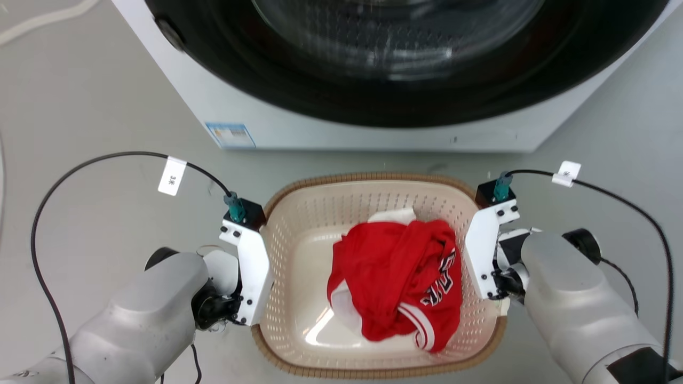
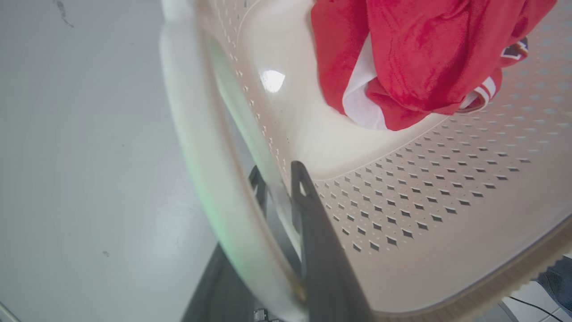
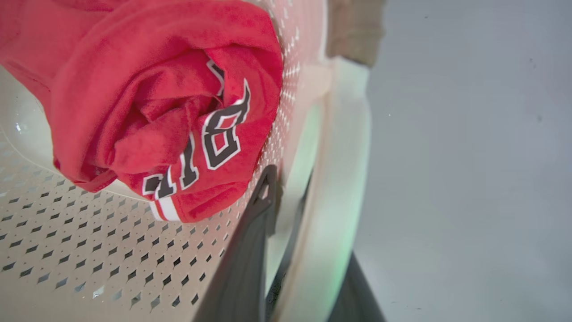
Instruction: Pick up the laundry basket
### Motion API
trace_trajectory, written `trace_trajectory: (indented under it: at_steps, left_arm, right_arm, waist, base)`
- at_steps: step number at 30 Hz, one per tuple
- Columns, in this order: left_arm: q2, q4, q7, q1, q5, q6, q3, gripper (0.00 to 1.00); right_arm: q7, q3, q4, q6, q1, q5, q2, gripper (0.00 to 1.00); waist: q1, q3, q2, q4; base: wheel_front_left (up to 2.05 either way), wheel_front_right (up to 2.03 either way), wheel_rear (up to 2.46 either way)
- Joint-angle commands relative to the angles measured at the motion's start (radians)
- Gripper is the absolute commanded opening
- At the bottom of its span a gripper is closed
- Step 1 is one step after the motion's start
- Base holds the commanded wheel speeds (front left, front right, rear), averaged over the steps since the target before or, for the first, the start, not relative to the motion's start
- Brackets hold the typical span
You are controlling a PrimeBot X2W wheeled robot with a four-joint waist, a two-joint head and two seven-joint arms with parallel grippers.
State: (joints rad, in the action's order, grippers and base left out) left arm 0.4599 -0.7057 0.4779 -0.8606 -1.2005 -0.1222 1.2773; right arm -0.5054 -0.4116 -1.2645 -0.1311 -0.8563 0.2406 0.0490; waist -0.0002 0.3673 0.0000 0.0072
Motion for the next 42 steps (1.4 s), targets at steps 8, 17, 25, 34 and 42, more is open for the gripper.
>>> trace_trajectory:
  at_steps: [8, 17, 25, 34, 42]
  left_arm:
    - [-0.008, 0.007, 0.161, 0.036, -0.075, -0.014, 0.005, 0.0]
    - [-0.006, -0.005, 0.216, 0.079, -0.1, -0.014, 0.005, 0.0]
    - [-0.015, -0.022, 0.287, 0.09, -0.116, -0.013, 0.006, 0.0]
    - [-0.023, -0.011, 0.306, 0.094, -0.11, -0.013, 0.005, 0.0]
    - [-0.019, -0.007, 0.317, 0.097, -0.115, -0.013, 0.005, 0.0]
  right_arm:
    - [-0.135, -0.087, 0.043, 0.0, 0.043, 0.109, 0.013, 0.0]
    - [-0.231, -0.157, 0.106, 0.0, 0.077, 0.225, 0.048, 0.0]
    - [-0.294, -0.194, 0.12, 0.0, 0.102, 0.289, 0.059, 0.0]
    - [-0.317, -0.215, 0.116, -0.001, 0.103, 0.328, 0.044, 0.0]
    - [-0.328, -0.224, 0.085, -0.001, 0.097, 0.337, 0.04, 0.0]
  waist:
    - [0.0002, -0.216, 0.0, 0.01]
    - [0.0002, -0.323, 0.0, 0.002]
    - [0.0002, -0.382, 0.0, 0.005]
    - [0.0002, -0.41, 0.0, -0.003]
    - [0.0002, -0.416, 0.0, -0.007]
  base:
    - [0.0, 0.0, 0.0]
    - [0.0, 0.0, 0.0]
    - [0.0, 0.0, 0.0]
    - [0.0, 0.0, 0.0]
    - [0.0, 0.0, 0.0]
